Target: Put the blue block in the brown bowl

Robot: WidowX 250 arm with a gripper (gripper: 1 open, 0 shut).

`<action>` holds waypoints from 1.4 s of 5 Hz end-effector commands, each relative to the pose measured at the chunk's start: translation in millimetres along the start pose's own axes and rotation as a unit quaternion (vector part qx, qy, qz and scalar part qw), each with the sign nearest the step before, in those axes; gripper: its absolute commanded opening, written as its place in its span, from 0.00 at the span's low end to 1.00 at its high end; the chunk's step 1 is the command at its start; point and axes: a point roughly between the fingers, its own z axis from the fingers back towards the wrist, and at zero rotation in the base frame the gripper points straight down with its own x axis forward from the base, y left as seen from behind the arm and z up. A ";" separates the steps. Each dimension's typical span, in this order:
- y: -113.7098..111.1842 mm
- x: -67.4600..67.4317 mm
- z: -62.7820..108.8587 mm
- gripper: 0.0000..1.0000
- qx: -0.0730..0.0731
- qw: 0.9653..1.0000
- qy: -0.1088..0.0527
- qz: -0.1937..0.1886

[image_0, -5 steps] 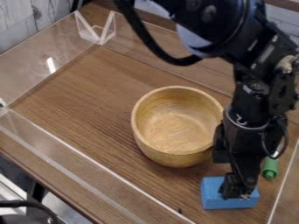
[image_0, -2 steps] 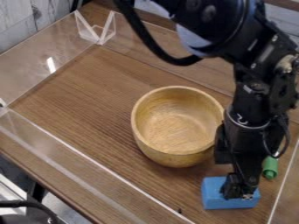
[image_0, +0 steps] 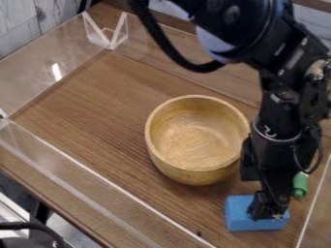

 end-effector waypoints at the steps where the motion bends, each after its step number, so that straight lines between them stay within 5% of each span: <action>1: 4.0 2.2 -7.1 1.00 0.007 1.000 -0.011 0.001; 7: 1.1 1.8 -55.8 1.00 0.001 1.000 -0.015 0.012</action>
